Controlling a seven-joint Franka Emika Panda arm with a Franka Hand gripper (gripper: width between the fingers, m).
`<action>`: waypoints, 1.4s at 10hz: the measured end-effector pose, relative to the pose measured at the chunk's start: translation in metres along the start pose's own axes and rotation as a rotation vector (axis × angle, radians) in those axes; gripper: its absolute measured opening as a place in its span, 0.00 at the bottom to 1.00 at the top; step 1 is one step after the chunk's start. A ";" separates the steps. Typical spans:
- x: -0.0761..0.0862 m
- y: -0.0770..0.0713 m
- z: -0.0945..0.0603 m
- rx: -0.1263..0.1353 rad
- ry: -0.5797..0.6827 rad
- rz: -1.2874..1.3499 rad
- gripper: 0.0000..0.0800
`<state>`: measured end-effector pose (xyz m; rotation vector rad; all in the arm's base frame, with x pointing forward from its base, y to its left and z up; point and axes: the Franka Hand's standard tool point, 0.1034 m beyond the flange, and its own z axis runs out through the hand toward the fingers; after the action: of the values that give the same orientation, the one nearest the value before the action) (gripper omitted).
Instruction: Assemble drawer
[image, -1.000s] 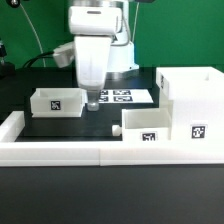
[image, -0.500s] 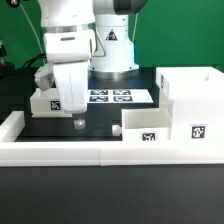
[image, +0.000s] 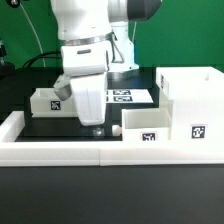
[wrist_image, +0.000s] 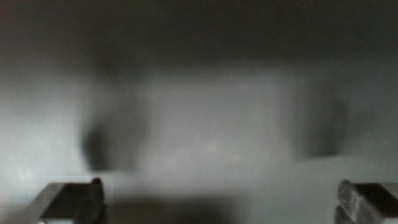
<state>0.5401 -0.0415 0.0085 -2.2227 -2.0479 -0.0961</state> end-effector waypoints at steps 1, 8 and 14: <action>0.006 0.000 0.001 0.001 0.000 0.013 0.81; 0.009 0.000 0.001 -0.001 -0.006 0.106 0.81; 0.007 0.010 -0.002 0.009 -0.019 -0.058 0.81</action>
Offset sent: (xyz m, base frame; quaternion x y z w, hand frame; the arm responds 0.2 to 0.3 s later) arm 0.0069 0.0266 0.0057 -0.0194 -0.0010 0.0300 0.9994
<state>0.5510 -0.0361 0.0108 -2.1674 -2.1184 -0.0710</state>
